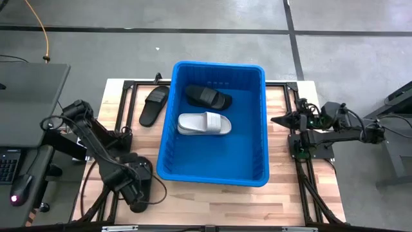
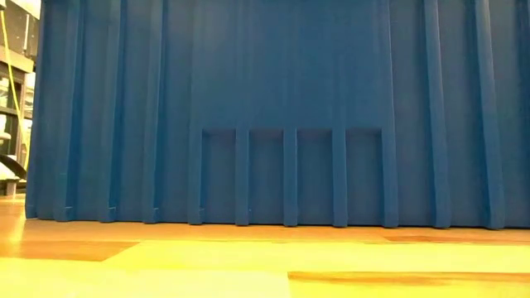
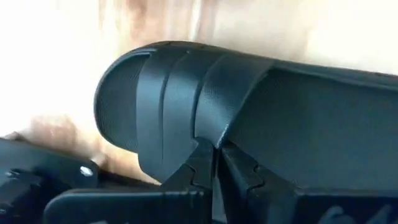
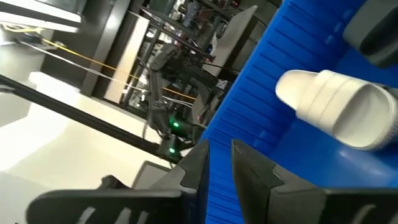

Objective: Pick and place slides into bin
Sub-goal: Put the black slide into the blue container

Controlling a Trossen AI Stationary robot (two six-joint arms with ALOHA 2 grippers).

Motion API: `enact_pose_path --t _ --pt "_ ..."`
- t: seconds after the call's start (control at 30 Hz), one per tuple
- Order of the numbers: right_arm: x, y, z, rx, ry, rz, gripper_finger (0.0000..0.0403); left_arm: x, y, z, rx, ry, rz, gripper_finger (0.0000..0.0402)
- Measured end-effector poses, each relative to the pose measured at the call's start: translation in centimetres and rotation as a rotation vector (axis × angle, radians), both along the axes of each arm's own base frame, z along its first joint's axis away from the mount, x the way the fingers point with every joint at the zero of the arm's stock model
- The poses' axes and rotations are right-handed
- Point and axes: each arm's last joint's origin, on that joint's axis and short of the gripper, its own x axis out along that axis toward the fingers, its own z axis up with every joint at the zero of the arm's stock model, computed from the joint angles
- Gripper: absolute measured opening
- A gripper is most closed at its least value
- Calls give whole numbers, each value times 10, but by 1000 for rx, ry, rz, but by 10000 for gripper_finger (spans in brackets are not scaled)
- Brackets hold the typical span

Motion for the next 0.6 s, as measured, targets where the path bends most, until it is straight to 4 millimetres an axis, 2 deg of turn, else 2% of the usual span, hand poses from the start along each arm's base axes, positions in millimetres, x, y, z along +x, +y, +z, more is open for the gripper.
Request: enact_pose_path --t 0.2,0.33,0.6 --pt "0 0 -2 3 21 1 57 -5 -2 30 -124 40 -37 1" --pt "0 0 -2 -4 21 1 57 -5 -5 59 -254 15 -116 1" --pt "0 0 -2 -21 20 4 57 -6 -3 121 -324 -52 -191 0"
